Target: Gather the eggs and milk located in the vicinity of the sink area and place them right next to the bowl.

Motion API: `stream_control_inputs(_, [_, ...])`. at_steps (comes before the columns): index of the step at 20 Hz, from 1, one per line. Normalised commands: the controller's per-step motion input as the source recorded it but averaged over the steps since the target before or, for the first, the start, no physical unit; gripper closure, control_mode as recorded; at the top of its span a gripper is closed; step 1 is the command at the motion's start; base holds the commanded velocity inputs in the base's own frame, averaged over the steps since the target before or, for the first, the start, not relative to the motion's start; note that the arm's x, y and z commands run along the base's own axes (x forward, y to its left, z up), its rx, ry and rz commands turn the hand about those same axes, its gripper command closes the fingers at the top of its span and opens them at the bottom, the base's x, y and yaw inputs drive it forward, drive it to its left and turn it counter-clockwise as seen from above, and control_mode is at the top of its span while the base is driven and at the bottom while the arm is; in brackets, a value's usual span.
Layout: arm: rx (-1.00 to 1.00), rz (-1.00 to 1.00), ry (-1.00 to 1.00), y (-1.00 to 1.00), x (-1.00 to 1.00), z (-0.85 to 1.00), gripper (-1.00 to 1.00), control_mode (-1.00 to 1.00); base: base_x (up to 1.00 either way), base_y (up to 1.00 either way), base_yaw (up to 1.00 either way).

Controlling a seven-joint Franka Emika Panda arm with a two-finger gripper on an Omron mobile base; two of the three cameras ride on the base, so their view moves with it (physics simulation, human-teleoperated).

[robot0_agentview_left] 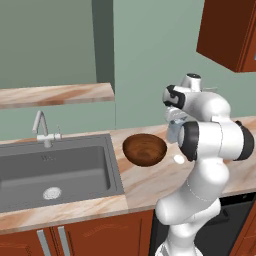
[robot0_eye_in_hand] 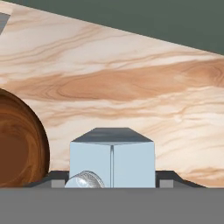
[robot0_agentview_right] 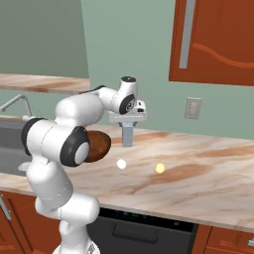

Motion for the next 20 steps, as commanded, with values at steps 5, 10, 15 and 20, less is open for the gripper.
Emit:
stream_control_inputs(5, [0.0, 0.0, 0.01, 0.27, 0.0, 0.0, 1.0, -1.0, 0.0, 0.0, 0.0])
stream_control_inputs(10, [0.0, 0.0, 0.02, 0.12, 0.0, 0.0, 1.0, -1.0, 0.0, 0.0, 0.0])
stream_control_inputs(15, [0.0, -0.01, 0.02, 0.0, -0.01, -0.03, 1.0, -1.0, 0.0, 0.0, 0.0])
stream_control_inputs(20, [0.0, 0.0, 0.01, 0.06, -0.11, -0.16, 1.0, -1.0, 0.0, 0.0, 0.0])
